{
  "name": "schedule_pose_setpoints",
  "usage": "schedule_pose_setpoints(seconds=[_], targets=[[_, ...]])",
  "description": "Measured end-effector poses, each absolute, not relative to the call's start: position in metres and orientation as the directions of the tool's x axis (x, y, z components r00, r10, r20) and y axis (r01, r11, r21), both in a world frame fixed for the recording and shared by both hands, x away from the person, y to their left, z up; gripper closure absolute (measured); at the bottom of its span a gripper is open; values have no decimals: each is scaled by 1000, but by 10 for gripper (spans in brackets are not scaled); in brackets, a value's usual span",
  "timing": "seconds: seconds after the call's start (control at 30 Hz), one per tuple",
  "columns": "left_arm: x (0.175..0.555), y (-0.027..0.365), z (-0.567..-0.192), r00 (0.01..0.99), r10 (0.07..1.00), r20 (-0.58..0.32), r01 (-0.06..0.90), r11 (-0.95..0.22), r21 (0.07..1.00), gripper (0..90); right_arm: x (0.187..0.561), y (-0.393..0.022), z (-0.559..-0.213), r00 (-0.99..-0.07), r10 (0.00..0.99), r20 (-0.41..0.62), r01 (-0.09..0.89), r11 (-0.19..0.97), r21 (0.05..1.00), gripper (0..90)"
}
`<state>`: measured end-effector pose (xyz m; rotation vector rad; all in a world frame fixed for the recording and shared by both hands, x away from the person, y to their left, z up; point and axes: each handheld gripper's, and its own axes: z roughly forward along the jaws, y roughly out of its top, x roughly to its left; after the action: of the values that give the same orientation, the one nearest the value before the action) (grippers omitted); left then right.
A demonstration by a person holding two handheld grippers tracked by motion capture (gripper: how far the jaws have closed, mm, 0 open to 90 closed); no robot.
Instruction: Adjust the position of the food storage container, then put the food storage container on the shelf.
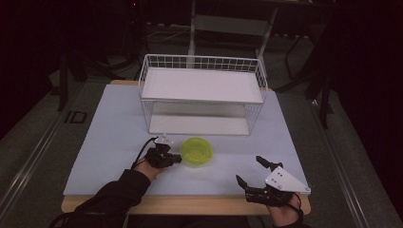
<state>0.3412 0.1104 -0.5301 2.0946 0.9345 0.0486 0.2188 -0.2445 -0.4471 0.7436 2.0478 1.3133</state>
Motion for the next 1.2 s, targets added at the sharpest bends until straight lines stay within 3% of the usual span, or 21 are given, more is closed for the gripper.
schedule_pose_setpoints(seconds=[0.23,0.53,0.63,0.7,0.87,0.9,1.0,1.03,1.2], targets=[[342,112,-532,704,657,-270,618,-380,689,900,219,-245,-447,-670,721,-177,143,359,922,135],[335,142,-511,657,714,-243,625,-334,706,890,220,-243,-448,-683,713,-161,149,352,924,143],[326,152,-497,664,714,-221,595,-325,735,815,220,-242,-446,-685,711,-158,148,349,925,143],[321,157,-490,668,706,-235,585,-303,752,782,220,-241,-446,-686,709,-162,145,352,925,143],[309,167,-475,679,683,-270,563,-248,788,596,220,-239,-445,-686,708,-165,148,357,922,144],[302,169,-469,687,669,-283,550,-224,805,596,220,-238,-444,-684,710,-167,147,359,922,144],[293,169,-462,703,638,-314,541,-192,819,430,223,-236,-441,-693,704,-158,159,362,918,145],[291,168,-461,705,633,-319,542,-191,819,335,225,-236,-438,-698,699,-156,159,364,918,144],[282,160,-456,726,612,-314,521,-192,832,242,229,-236,-430,-683,707,-182,132,365,922,132]])
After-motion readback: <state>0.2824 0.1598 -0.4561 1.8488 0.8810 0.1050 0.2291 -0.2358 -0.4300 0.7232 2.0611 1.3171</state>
